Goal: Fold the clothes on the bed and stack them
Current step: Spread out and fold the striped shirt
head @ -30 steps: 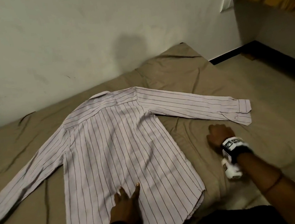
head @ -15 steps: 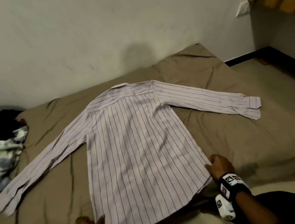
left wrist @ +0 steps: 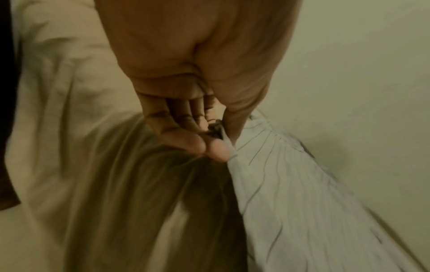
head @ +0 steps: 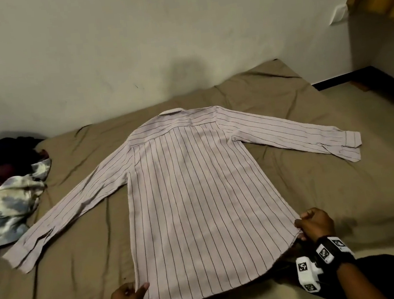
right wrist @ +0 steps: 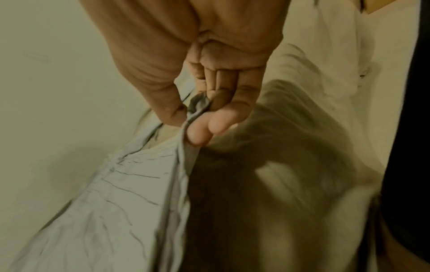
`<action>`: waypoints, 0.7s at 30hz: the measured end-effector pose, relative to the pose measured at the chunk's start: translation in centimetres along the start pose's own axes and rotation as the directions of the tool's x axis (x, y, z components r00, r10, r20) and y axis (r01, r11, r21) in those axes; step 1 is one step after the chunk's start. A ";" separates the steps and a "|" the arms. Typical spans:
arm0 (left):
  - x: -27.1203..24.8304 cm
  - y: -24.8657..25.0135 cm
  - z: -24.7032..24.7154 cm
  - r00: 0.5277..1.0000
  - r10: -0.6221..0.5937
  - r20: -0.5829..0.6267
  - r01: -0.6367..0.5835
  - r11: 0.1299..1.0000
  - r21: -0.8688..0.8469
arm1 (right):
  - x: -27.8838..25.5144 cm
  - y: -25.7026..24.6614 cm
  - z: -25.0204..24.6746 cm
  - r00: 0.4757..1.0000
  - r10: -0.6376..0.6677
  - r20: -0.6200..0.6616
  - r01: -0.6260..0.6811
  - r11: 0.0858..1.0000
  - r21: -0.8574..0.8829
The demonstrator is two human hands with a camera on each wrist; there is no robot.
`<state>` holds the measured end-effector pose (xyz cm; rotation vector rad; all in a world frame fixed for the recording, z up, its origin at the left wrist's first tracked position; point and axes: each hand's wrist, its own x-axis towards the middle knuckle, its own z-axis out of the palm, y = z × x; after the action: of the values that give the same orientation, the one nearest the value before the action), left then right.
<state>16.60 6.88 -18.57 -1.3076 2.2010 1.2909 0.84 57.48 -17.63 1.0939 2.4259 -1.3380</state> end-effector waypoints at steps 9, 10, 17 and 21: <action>0.7 -0.2 0.6 0.998 0.039 -0.057 -0.032 0.994 0.109 | -0.1 0.1 1.4 0.999 -0.054 0.004 0.046 0.801 -0.597; 0.8 -0.3 0.6 0.996 0.048 -0.069 -0.042 0.995 0.090 | -0.7 -0.4 2.3 0.993 -0.115 -0.002 0.083 0.727 -0.681; 2.0 -1.1 1.2 0.993 0.058 -0.098 -0.066 0.994 -0.087 | -10.2 -7.1 15.3 0.774 -0.482 0.410 0.631 0.541 -0.556; 2.9 -2.4 0.8 0.996 0.092 -0.009 -0.092 0.969 -0.228 | -16.6 -14.6 27.0 0.487 -0.497 0.718 0.866 0.381 -0.324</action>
<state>16.77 5.37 -22.10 -1.2936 2.1874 1.6201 -2.26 22.78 -16.04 -0.5807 2.5910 -0.5561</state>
